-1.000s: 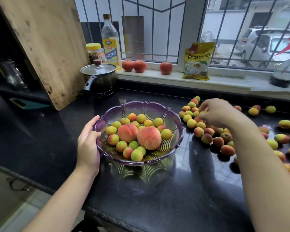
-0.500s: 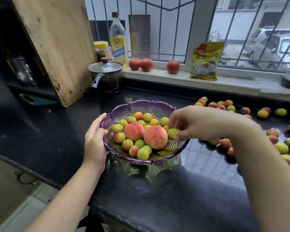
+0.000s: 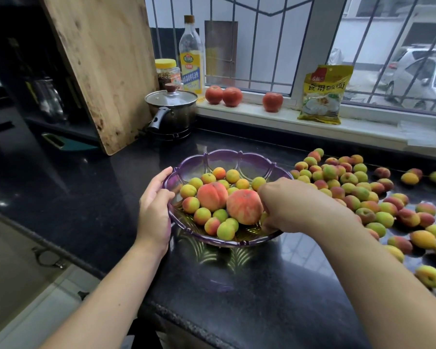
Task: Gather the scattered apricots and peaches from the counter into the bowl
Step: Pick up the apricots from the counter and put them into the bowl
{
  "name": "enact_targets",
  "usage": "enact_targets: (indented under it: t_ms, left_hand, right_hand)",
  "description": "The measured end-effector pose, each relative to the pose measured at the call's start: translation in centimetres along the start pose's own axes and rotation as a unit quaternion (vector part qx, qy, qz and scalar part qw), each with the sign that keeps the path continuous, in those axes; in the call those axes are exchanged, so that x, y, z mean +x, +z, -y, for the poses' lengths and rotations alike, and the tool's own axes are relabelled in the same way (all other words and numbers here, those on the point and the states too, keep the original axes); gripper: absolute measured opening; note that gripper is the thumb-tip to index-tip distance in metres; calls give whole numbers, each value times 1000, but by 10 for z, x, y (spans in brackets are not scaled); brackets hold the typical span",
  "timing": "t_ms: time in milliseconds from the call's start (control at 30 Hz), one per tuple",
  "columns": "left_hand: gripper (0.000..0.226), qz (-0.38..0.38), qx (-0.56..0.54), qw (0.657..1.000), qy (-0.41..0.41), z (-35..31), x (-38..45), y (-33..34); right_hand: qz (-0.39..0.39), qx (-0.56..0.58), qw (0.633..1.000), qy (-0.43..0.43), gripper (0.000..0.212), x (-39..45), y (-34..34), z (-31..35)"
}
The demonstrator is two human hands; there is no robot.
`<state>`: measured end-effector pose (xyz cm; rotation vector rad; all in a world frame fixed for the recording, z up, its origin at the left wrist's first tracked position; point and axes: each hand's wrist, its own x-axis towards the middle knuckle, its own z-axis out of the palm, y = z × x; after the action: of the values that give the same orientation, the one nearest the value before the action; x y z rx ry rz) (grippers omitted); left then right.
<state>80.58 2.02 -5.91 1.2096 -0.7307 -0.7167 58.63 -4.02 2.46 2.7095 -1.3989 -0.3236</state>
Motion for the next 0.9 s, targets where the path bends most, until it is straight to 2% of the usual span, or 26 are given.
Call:
enact_targets:
  t_ms: [267,533,700,767,833,900]
  left_hand:
    - [47,0,5,1000,-1,0,0,0]
    - [48,-2,-6,1000,2,0,0,1]
    - [47,3,-15,1000,6,-1,0,1]
    - [47,6,-14,1000,5,0,1,1]
    - [47,4,-13,1000,3,1,1,0]
    - [47,4,-12,1000,4,0,1,0]
  right_hand:
    - [-11,-9,1000,6,16,0,0,1]
    - [-33,-32,999,26,18,-1,1,5]
    - [12,9,1000,14,25,-15,-15,-4]
    - [-28,69,997,27,24,-28,-33,-16]
    - [-109,145,982,60,20,-38,-49,-34]
    - [-154,182,966,98,17,-36,-49,-57]
